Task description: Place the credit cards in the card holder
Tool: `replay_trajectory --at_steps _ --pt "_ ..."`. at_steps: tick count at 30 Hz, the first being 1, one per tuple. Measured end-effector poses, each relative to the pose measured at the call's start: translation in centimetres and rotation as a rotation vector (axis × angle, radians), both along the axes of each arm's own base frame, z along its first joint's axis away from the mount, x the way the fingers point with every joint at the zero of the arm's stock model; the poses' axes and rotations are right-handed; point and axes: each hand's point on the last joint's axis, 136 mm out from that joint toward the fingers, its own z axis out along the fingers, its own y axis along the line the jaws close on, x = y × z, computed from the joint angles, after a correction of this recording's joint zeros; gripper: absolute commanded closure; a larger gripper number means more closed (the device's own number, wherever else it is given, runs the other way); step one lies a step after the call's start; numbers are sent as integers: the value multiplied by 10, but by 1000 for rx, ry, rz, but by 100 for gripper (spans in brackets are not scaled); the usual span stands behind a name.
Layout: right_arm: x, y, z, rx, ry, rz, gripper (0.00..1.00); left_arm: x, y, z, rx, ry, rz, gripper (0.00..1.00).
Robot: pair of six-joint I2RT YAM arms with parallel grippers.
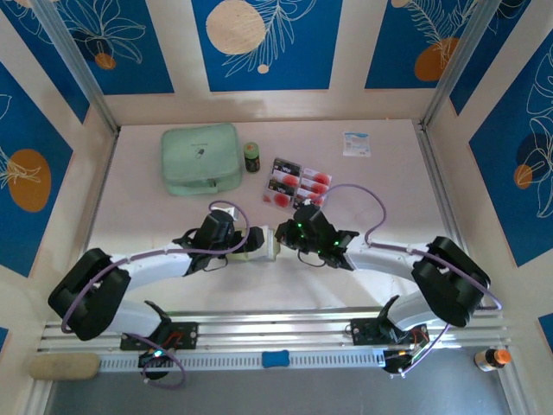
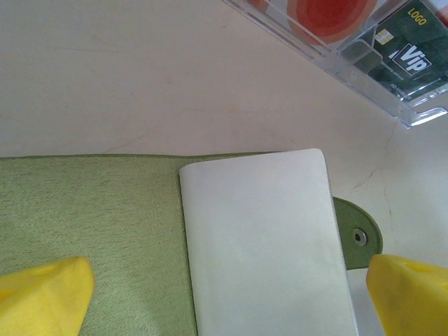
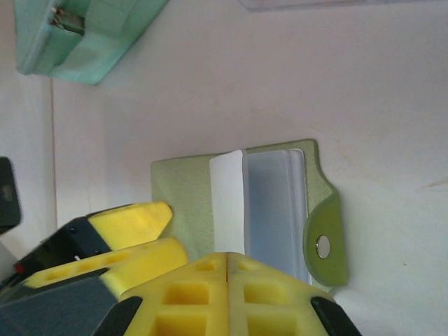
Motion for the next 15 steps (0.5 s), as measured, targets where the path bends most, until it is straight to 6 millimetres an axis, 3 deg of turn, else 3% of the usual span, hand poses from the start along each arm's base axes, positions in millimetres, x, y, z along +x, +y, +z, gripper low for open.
replay_trajectory --at_steps 15 --pt "-2 10 -39 -54 73 25 100 1 5 -1 12 -13 19 0"
